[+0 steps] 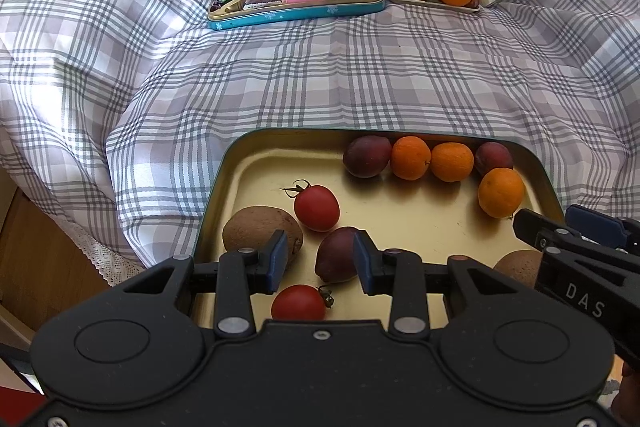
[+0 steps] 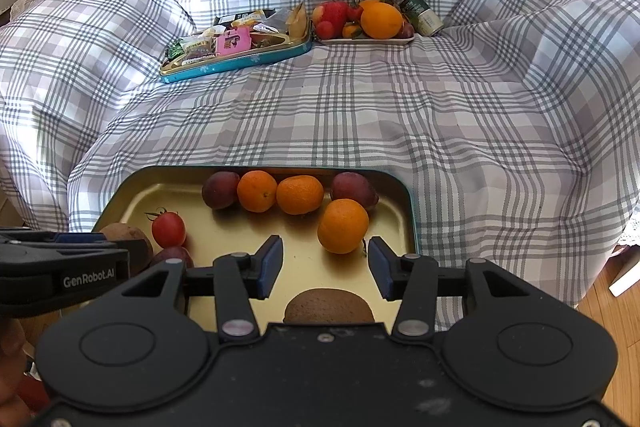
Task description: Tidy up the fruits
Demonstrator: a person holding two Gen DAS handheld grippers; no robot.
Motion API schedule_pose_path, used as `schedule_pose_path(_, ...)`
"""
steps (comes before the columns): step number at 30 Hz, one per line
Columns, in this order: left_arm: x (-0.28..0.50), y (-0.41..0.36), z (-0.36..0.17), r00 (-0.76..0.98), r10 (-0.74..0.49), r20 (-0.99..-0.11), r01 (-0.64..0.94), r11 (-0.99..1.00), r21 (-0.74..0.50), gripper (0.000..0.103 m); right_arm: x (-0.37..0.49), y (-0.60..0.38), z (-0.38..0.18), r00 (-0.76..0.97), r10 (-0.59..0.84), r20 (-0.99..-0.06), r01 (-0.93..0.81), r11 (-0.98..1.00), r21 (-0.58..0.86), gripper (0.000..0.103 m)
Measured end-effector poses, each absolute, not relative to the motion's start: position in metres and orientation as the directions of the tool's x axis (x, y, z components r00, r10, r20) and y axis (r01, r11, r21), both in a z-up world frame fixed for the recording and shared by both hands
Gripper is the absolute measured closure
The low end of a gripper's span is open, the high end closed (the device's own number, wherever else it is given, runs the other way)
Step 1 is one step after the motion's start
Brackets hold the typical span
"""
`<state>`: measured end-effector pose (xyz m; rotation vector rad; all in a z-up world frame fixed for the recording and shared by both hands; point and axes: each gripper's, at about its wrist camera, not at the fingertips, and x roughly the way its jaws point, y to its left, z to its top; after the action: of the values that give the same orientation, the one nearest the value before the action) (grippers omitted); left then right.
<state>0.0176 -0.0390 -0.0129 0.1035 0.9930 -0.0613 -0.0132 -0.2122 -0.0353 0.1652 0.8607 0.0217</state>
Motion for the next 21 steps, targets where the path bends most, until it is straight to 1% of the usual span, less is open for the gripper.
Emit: schedule_pose_path(21,0.016,-0.0373,-0.0129,0.537,-0.018,-0.843,0.102,0.994,0.044,0.059,-0.0127,-0.2125,-0.0369,0.644,0.088,-0.76,0.045,0.987,0.154,0.052)
